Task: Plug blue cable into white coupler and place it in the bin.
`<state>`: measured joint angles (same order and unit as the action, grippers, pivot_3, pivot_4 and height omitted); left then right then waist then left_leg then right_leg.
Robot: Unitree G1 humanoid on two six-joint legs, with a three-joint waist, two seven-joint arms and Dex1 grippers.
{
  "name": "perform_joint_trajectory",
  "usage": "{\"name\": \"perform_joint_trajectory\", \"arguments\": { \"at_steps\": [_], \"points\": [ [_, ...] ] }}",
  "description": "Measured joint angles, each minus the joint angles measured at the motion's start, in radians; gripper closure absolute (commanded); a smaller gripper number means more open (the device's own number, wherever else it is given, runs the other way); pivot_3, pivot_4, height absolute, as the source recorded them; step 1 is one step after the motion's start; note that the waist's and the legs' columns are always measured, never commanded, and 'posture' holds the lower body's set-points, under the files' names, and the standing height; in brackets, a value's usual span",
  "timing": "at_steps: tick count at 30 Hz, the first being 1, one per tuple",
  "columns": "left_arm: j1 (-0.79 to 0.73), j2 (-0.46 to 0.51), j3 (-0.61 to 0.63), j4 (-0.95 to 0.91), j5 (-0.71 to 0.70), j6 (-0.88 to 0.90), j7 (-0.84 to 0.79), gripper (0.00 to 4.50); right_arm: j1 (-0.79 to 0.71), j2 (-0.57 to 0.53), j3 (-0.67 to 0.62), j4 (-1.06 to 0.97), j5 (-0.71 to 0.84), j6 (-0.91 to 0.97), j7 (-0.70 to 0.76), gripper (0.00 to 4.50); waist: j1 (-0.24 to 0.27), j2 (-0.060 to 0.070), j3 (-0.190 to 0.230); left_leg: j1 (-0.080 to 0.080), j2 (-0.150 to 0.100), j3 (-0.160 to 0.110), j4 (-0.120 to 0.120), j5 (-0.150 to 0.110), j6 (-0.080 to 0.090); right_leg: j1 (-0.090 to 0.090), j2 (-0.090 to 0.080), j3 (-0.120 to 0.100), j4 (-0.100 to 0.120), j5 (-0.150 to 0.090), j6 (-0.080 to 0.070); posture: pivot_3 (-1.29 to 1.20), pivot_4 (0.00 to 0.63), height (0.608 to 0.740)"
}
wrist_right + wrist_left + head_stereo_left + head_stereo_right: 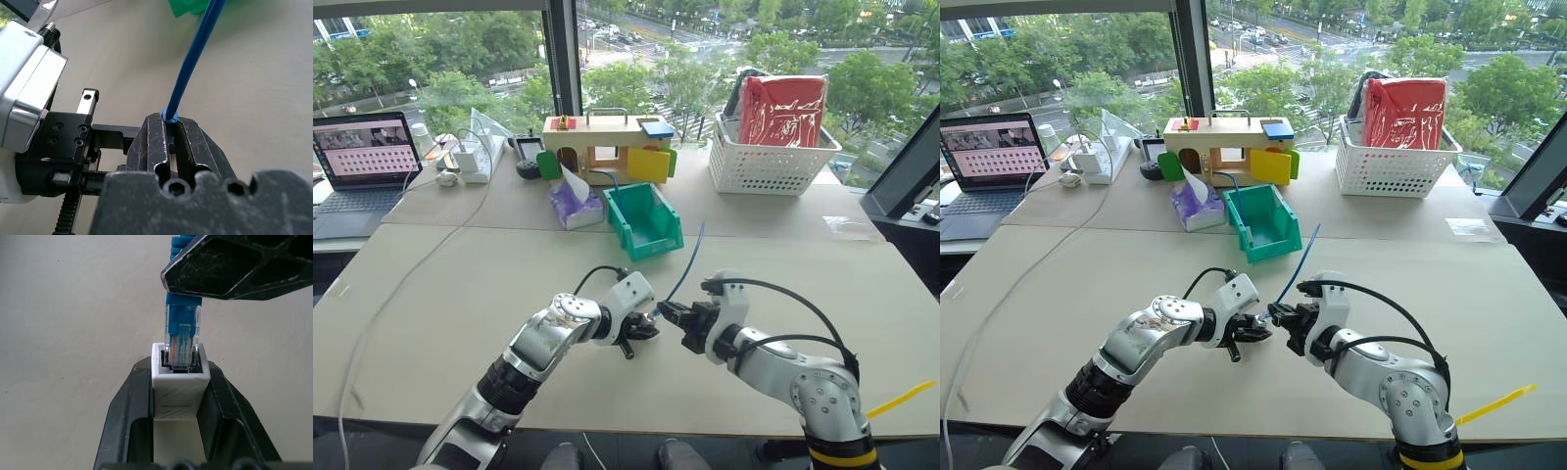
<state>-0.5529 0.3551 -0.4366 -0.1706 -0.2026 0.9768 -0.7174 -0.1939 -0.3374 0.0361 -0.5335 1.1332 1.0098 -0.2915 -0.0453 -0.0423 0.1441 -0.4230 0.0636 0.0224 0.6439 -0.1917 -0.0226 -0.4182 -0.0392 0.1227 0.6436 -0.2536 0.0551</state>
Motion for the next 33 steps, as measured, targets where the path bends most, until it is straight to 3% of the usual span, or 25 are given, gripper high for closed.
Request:
{"name": "perform_joint_trajectory", "arguments": {
  "at_steps": [33],
  "points": [
    [-0.056,0.007,-0.018,0.012,-0.037,0.101,-0.012,3.81,-0.062,-0.008,0.113,-0.098,-0.271,0.106,0.044,4.50,-0.001,0.000,-0.004,0.000,0.000,0.000,0.000,0.000,0.000,0.000,0.000,0.000,0.000,0.000,0.000,0.00,0.150,0.731]
  ]
}}
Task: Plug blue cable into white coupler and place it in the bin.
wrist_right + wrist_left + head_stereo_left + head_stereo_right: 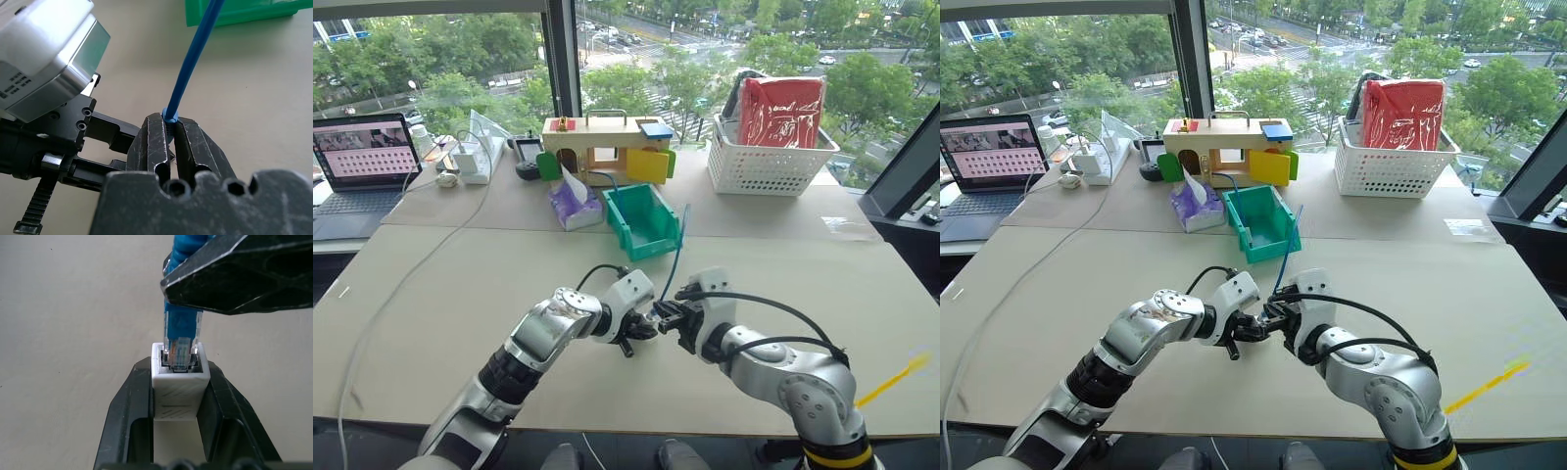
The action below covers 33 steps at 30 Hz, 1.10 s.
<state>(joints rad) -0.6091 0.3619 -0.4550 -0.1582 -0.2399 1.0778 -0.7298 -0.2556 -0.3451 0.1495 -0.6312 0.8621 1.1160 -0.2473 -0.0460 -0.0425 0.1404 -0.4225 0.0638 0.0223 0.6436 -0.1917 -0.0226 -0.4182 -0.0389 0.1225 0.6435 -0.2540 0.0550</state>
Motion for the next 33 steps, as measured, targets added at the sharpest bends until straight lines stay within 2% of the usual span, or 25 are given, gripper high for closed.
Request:
{"name": "perform_joint_trajectory", "arguments": {
  "at_steps": [6,13,23,29,30,33],
  "points": [
    [-0.005,0.008,-0.012,-0.001,0.001,-0.006,-0.004,3.81,-0.003,0.003,0.009,-0.008,-0.038,0.014,0.030,4.50,0.000,0.000,0.000,0.000,0.000,0.000,0.000,0.000,0.000,0.000,0.000,0.000,0.000,0.000,0.000,0.00,0.150,0.731],
    [-0.006,0.010,-0.019,-0.001,0.002,-0.007,-0.003,3.81,0.049,0.084,-0.066,0.000,-0.023,0.032,0.068,4.50,0.000,-0.001,-0.004,0.000,0.000,0.000,0.000,0.000,0.000,0.000,0.000,0.000,0.000,0.000,0.000,0.00,0.150,0.731],
    [0.029,0.002,-0.021,-0.027,0.002,0.000,0.030,3.81,0.048,0.064,-0.110,0.049,-0.018,0.057,0.186,4.50,0.000,-0.001,-0.019,0.001,0.000,0.000,-0.002,0.000,0.000,0.001,0.000,0.000,-0.001,-0.002,-0.001,0.00,0.150,0.731],
    [0.058,0.000,-0.016,-0.054,0.001,0.016,0.057,3.81,0.047,0.044,-0.090,0.071,-0.046,0.057,0.257,4.50,-0.002,-0.003,-0.021,0.017,0.001,0.000,-0.006,-0.003,-0.001,0.015,0.000,-0.001,-0.004,-0.008,-0.006,0.00,0.150,0.731],
    [0.061,-0.001,-0.015,-0.059,0.001,0.018,0.063,3.81,0.046,0.035,-0.088,0.074,-0.055,0.057,0.270,4.50,-0.002,-0.004,-0.022,0.018,0.001,0.000,-0.006,-0.003,-0.001,0.016,0.000,-0.001,-0.004,-0.012,-0.010,0.00,0.150,0.731],
    [0.067,-0.003,-0.014,-0.064,0.000,0.023,0.071,3.81,0.045,0.026,-0.087,0.078,-0.074,0.056,0.306,4.50,-0.001,-0.006,-0.024,0.019,0.000,0.000,-0.009,-0.003,-0.001,0.017,0.000,-0.001,-0.004,-0.012,-0.010,0.00,0.150,0.731]
  ]
}}
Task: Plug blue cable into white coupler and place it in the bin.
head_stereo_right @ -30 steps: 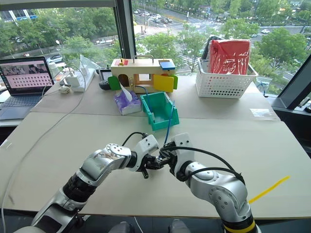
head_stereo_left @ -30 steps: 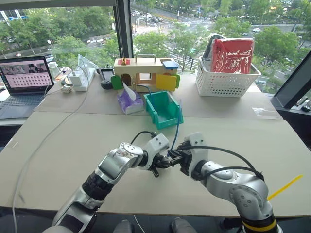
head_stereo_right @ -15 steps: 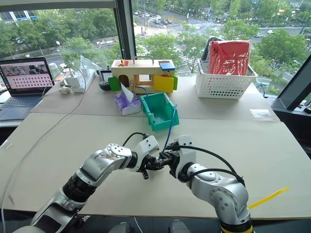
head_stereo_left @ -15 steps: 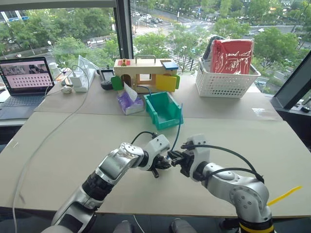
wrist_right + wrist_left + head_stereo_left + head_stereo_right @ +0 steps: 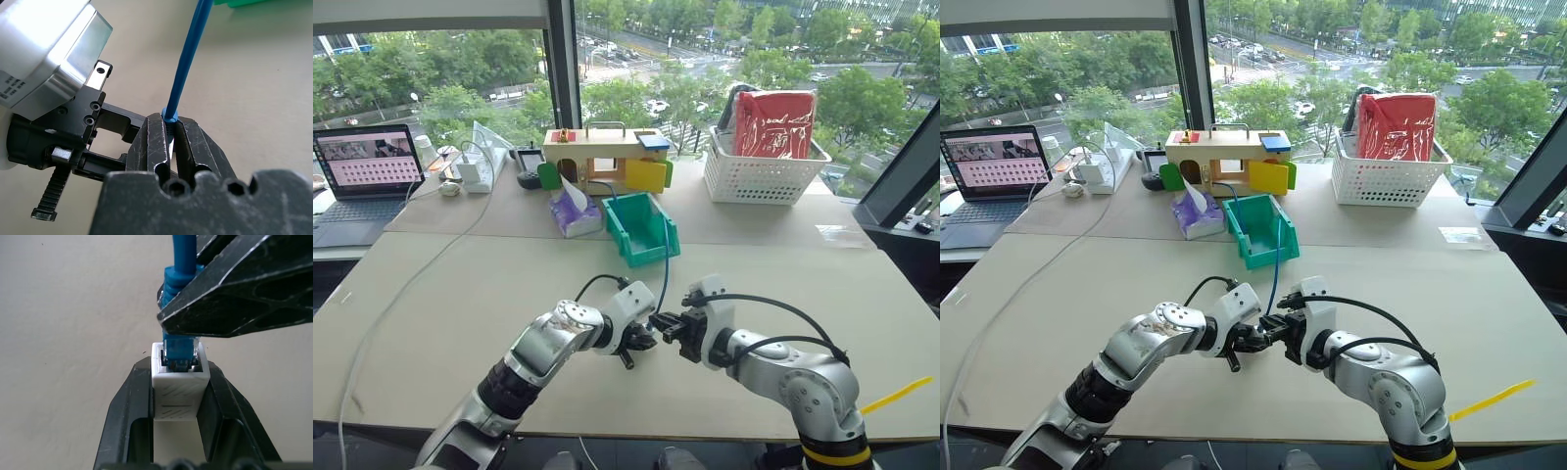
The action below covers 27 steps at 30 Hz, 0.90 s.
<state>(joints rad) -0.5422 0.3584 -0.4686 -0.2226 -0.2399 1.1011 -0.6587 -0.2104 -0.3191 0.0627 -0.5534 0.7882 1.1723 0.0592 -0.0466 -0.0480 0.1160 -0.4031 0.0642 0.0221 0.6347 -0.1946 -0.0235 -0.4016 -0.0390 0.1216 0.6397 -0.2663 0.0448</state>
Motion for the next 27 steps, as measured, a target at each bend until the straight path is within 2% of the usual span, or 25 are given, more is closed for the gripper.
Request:
{"name": "perform_joint_trajectory", "arguments": {
  "at_steps": [9,11,12,19,23,27],
  "points": [
    [-0.001,0.033,-0.002,-0.001,-0.002,-0.011,-0.009,3.81,-0.004,0.055,-0.044,0.037,0.002,-0.002,0.027,4.50,-0.011,0.000,0.000,0.003,0.000,0.000,-0.003,0.000,0.000,0.000,0.000,0.000,0.001,-0.001,-0.001,0.00,0.150,0.731],
    [-0.003,0.061,-0.010,-0.006,-0.004,-0.026,-0.031,2.80,-0.014,0.071,-0.068,0.038,0.024,0.019,0.026,4.50,-0.019,0.000,0.001,0.003,0.000,0.000,-0.005,0.000,0.000,-0.001,0.000,0.001,0.001,-0.001,-0.001,0.00,0.150,0.731],
    [-0.003,0.071,-0.010,-0.008,-0.010,-0.033,-0.044,2.64,-0.018,0.074,-0.082,0.046,0.028,0.036,0.019,4.50,-0.022,0.001,0.002,0.002,0.000,0.000,-0.005,0.000,0.000,-0.001,0.000,0.001,0.001,-0.001,-0.001,0.00,0.150,0.731],
    [0.009,0.078,-0.001,-0.017,-0.060,-0.062,-0.099,0.07,-0.077,0.105,-0.272,0.051,0.102,0.096,-0.055,4.50,-0.018,0.004,0.006,-0.003,-0.001,-0.001,-0.005,0.000,0.000,-0.004,0.000,0.000,0.001,0.002,0.004,0.00,0.150,0.731],
    [0.029,0.094,0.016,-0.013,-0.076,-0.100,-0.120,0.02,-0.133,0.093,-0.344,0.033,0.166,0.126,-0.084,4.50,-0.022,0.004,0.009,-0.003,-0.001,-0.002,-0.005,0.000,0.000,-0.005,0.000,0.001,0.001,0.001,0.004,0.00,0.150,0.731],
    [0.051,0.143,0.044,0.003,-0.085,-0.186,-0.172,0.02,-0.276,0.010,-0.375,0.066,0.180,0.129,-0.080,4.50,-0.030,0.007,0.018,-0.003,-0.002,-0.002,-0.006,0.000,0.000,-0.006,0.001,0.002,0.002,0.002,0.004,0.00,0.150,0.731]
  ]
}}
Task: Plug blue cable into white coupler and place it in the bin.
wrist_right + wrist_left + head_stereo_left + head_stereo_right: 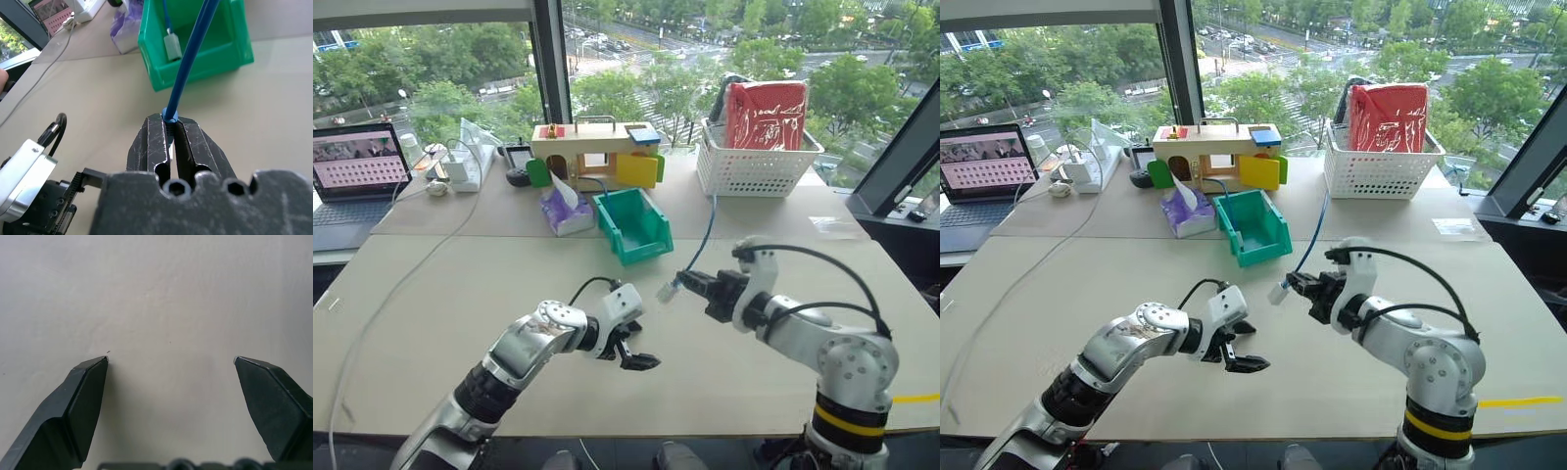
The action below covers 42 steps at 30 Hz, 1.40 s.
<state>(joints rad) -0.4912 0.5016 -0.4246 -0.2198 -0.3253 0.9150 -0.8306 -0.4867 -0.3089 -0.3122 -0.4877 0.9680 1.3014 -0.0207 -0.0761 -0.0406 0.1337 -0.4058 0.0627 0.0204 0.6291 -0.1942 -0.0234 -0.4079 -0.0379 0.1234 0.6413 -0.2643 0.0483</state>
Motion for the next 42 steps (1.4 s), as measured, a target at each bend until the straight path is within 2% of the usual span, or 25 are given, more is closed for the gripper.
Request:
{"name": "perform_joint_trajectory", "arguments": {
  "at_steps": [3,8,10,13,17,19,20,24,30,33,38,42],
  "points": [
    [0.015,0.024,0.049,0.035,-0.006,-0.066,-0.013,0.02,-0.131,-0.036,0.018,0.107,-0.026,-0.038,0.048,4.50,-0.002,0.002,0.004,0.000,0.001,-0.001,-0.001,0.000,0.000,-0.001,0.002,0.000,0.000,0.000,0.000,0.00,0.150,0.731],
    [0.030,0.057,0.197,0.159,0.040,-0.213,0.061,0.02,-0.375,-0.065,0.147,0.453,-0.213,-0.254,0.200,4.50,-0.002,0.003,0.013,-0.012,0.001,-0.001,-0.001,0.001,0.000,-0.013,0.002,0.000,0.002,0.001,0.000,0.00,0.150,0.731],
    [0.044,0.065,0.253,0.183,0.049,-0.250,0.080,0.02,-0.443,-0.067,0.202,0.617,-0.303,-0.364,0.277,4.50,0.004,0.003,0.013,-0.018,0.000,-0.001,0.000,0.001,0.000,-0.018,0.002,-0.001,0.002,0.005,-0.007,0.00,0.150,0.731],
    [0.079,0.048,0.305,0.177,0.048,-0.303,0.104,0.02,-0.549,-0.051,0.288,0.873,-0.427,-0.524,0.390,4.50,0.010,0.003,0.015,-0.022,-0.002,-0.001,-0.001,0.000,0.000,-0.020,-0.002,-0.001,0.001,0.005,-0.006,0.00,0.150,0.731],
    [0.111,0.005,0.362,0.137,0.039,-0.331,0.150,0.02,-0.678,-0.008,0.326,1.155,-0.540,-0.711,0.489,4.50,0.021,0.003,0.015,-0.033,-0.004,-0.002,-0.001,0.001,-0.001,-0.030,-0.005,-0.004,0.006,0.005,-0.006,0.00,0.150,0.731],
    [0.144,-0.025,0.405,0.086,0.012,-0.330,0.176,0.00,-0.743,0.014,0.340,1.308,-0.597,-0.803,0.528,3.59,0.024,0.003,0.015,-0.035,-0.004,-0.002,-0.001,0.001,-0.002,-0.032,-0.006,-0.004,0.006,0.006,-0.005,0.00,0.150,0.731],
    [0.163,-0.030,0.418,0.054,0.003,-0.330,0.183,0.00,-0.763,0.025,0.343,1.360,-0.618,-0.838,0.541,3.46,0.026,0.003,0.015,-0.035,-0.004,-0.002,-0.001,0.001,-0.003,-0.032,-0.006,-0.004,0.006,0.006,-0.005,0.00,0.150,0.731],
    [0.233,-0.032,0.466,-0.048,-0.033,-0.331,0.193,0.00,-0.812,0.054,0.340,1.525,-0.682,-0.938,0.594,2.13,0.030,0.004,0.015,-0.035,-0.004,-0.002,-0.001,0.002,-0.004,-0.032,-0.006,-0.004,0.006,0.006,-0.005,0.00,0.150,0.731],
    [0.257,-0.026,0.521,-0.078,-0.069,-0.336,0.189,0.00,-0.844,0.056,0.305,1.558,-0.700,-0.964,0.657,0.01,0.030,0.004,0.016,-0.034,-0.005,-0.004,0.002,0.003,-0.007,-0.031,-0.006,-0.005,0.007,0.006,-0.005,0.00,0.150,0.731],
    [0.253,-0.016,0.526,-0.078,-0.079,-0.339,0.174,0.00,-0.842,0.020,0.285,1.484,-0.694,-0.927,0.689,0.01,0.030,0.005,0.016,-0.034,-0.006,-0.006,0.004,0.004,-0.008,-0.031,-0.006,-0.005,0.008,0.007,-0.004,0.00,0.150,0.731],
    [0.166,-0.022,0.550,-0.069,-0.137,-0.348,0.152,0.00,-0.731,-0.095,0.254,1.083,-0.625,-0.740,0.753,0.01,0.036,0.004,0.017,-0.035,-0.007,-0.009,0.006,0.004,-0.007,-0.029,-0.006,-0.007,0.008,0.008,-0.003,0.00,0.150,0.731],
    [0.110,-0.029,0.578,-0.036,-0.152,-0.352,0.164,0.00,-0.465,-0.271,0.226,0.682,-0.549,-0.630,0.845,0.01,0.050,0.004,0.017,-0.035,-0.009,-0.013,0.006,0.003,-0.006,-0.026,-0.007,-0.011,0.006,0.008,-0.003,0.00,0.150,0.731]
  ]
}}
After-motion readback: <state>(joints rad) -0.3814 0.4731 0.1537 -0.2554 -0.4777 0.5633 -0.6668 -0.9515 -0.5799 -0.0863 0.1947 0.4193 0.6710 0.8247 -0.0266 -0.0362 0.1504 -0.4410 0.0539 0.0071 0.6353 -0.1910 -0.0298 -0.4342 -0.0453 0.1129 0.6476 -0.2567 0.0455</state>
